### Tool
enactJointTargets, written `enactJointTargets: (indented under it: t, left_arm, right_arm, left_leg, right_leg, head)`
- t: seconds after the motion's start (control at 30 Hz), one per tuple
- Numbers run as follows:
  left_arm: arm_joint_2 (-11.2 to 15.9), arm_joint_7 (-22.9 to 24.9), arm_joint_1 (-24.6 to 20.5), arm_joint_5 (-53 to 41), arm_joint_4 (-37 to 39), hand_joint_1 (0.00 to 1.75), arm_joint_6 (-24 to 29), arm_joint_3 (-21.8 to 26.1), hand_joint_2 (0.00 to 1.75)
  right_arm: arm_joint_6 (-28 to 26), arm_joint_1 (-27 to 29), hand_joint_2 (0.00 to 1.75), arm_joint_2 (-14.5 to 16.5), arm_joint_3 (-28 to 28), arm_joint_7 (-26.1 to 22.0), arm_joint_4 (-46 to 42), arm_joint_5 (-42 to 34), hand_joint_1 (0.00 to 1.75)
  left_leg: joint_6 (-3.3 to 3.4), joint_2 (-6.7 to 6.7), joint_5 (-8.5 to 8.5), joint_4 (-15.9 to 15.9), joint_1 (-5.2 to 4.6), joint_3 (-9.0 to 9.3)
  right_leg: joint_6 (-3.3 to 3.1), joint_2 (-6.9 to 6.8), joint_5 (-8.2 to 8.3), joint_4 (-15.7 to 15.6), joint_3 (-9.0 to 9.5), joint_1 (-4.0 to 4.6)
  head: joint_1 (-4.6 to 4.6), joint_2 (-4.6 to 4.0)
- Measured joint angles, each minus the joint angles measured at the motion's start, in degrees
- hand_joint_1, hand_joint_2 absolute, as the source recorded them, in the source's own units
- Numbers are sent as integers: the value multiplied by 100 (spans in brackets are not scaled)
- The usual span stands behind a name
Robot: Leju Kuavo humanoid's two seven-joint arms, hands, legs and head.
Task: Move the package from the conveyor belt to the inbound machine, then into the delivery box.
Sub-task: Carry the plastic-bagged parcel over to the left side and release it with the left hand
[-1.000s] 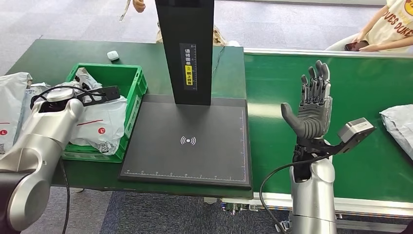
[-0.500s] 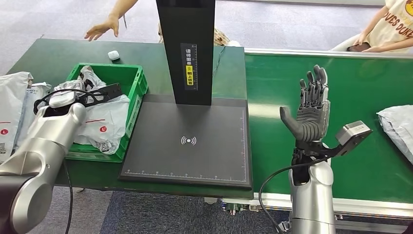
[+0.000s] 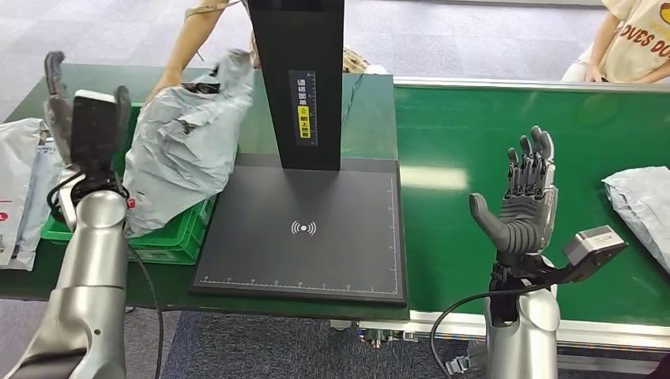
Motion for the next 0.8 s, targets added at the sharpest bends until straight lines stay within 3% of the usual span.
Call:
enactJointTargets:
  t: [0.13, 0.3, 0.47, 0.53, 0.67, 0.73, 0.8]
  left_arm:
    - [-204, -578, 729, 581, -1288, 0, 1, 49, 0]
    - [-407, -895, 1247, 983, -2131, 0, -361, 38, 0]
    - [-529, -1098, 1642, 1832, -2458, 0, -1529, -122, 0]
    - [-574, -1217, 1834, 2353, -2547, 0, -2228, -242, 0]
    - [-608, -1321, 2243, 3576, -2816, 0, -4292, -671, 175]
    - [-612, -1241, 2398, 3786, -2886, 0, -4995, -1013, 175]
    - [-617, -1178, 2526, 3862, -2900, 0, -5326, -1349, 175]
  right_arm:
    - [4, 9, 175, -1, -29, 47, -98, 4, 0]
    - [8, 28, 175, -1, -38, 65, -153, 17, 0]
    - [8, 31, 175, -1, -38, 76, -173, 57, 0]
    - [21, 27, 175, -2, -35, 76, -170, 68, 0]
    - [91, -53, 175, -11, -14, 77, -126, 89, 0]
    - [100, -137, 175, -11, 10, 78, -79, 93, 0]
    - [99, -204, 175, -11, 30, 78, -34, 93, 0]
  left_leg:
    - [1, -2, 0, -2, 0, 0]
    - [1, -3, 1, -2, 1, 1]
    - [1, -3, 1, -2, 1, 2]
    - [2, -3, 0, -2, 1, 1]
    - [5, -4, -3, -2, 1, -1]
    - [7, -5, -4, -2, 1, -1]
    - [7, -5, -5, -2, 1, -1]
  right_leg:
    - [2, -4, -4, 0, 1, 2]
    - [2, -5, -2, 0, 4, 1]
    - [3, -5, -2, 0, 6, 1]
    - [3, -5, -2, 0, 5, 0]
    - [5, -6, -5, -1, 5, -2]
    - [7, -7, -6, -1, 5, -4]
    - [7, -7, -6, -1, 5, -4]
  head:
    - [1, 0]
    - [3, 0]
    - [2, 0]
    - [1, 0]
    - [2, 0]
    - [2, 0]
    - [2, 0]
